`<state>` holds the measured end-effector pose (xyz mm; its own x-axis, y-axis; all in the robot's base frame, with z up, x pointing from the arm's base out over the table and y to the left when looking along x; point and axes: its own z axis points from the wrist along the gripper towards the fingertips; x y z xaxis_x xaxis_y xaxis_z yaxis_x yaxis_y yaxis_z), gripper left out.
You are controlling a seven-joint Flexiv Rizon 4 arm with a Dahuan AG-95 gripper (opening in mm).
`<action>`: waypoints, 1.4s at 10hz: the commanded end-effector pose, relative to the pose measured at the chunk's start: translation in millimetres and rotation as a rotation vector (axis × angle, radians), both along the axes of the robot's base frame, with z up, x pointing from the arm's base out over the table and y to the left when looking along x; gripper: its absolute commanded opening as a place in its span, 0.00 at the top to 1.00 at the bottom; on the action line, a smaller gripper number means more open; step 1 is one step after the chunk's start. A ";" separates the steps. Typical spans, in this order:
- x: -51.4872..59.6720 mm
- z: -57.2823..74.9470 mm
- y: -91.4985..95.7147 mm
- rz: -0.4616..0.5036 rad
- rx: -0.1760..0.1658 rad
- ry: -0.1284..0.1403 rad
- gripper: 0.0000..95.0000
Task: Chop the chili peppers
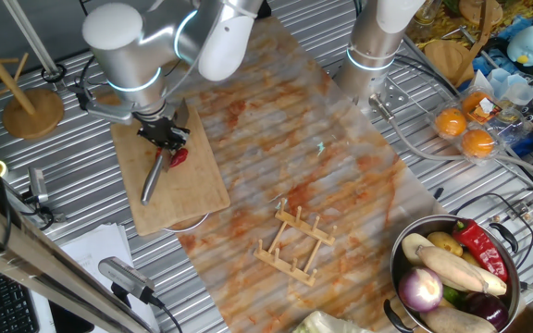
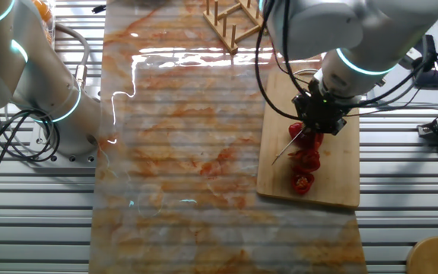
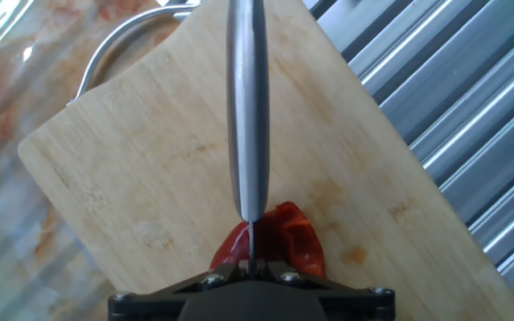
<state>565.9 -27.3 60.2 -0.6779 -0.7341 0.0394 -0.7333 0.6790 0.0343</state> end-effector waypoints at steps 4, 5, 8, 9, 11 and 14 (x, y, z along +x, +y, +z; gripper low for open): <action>4.3 -20.3 1.3 -0.035 0.002 -0.006 1.00; 4.3 -20.3 1.3 -0.046 -0.002 -0.007 1.00; 4.3 -20.3 1.3 -0.056 0.014 -0.052 1.00; 4.3 -20.3 1.3 -0.061 0.035 -0.055 1.00; 4.3 -20.3 1.3 -0.056 0.032 -0.062 1.00; 4.5 -21.0 0.8 -0.051 0.027 -0.066 1.00</action>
